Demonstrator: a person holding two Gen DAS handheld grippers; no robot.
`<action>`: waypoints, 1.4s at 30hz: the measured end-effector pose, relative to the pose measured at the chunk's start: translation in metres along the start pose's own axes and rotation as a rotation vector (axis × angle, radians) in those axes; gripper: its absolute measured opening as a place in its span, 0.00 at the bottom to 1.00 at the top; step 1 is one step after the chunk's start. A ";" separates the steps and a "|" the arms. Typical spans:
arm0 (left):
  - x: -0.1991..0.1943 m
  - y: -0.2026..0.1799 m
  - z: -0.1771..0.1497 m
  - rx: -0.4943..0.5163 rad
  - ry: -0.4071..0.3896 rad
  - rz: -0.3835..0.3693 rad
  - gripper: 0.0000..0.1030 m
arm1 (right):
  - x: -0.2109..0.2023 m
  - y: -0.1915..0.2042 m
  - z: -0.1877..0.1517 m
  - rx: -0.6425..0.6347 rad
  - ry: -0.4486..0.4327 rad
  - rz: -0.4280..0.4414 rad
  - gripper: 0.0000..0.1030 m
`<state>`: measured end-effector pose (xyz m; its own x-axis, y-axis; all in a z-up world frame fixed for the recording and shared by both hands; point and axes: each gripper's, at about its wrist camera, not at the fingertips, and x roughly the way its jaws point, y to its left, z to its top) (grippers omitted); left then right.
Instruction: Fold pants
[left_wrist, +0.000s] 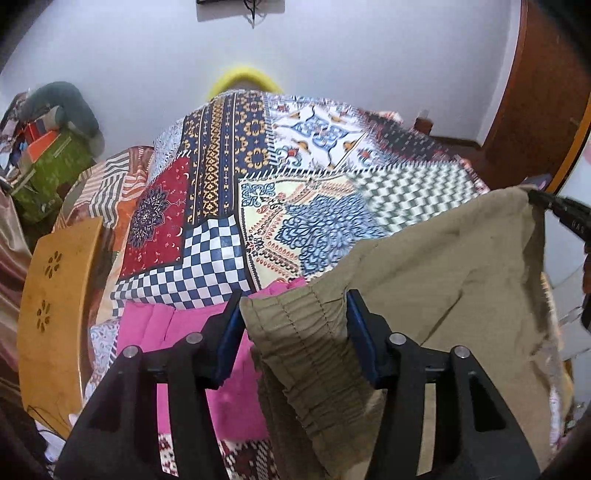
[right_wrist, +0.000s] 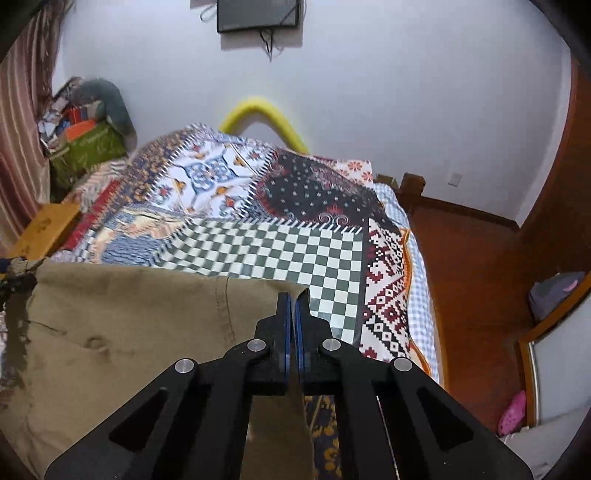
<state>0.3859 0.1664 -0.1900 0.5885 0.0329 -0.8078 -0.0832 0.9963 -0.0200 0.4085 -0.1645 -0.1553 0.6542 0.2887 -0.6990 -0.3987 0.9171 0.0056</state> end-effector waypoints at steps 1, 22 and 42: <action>-0.009 -0.001 -0.001 -0.003 -0.007 -0.009 0.52 | -0.006 0.001 -0.001 0.004 -0.007 0.006 0.02; -0.137 -0.032 -0.062 0.045 -0.099 -0.069 0.52 | -0.142 0.015 -0.054 0.078 -0.170 0.075 0.02; -0.170 -0.035 -0.154 0.031 -0.052 -0.143 0.52 | -0.198 0.030 -0.138 0.132 -0.132 0.108 0.02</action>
<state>0.1645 0.1139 -0.1424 0.6335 -0.1065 -0.7664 0.0290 0.9931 -0.1140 0.1785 -0.2324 -0.1155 0.6942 0.4124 -0.5899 -0.3887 0.9046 0.1750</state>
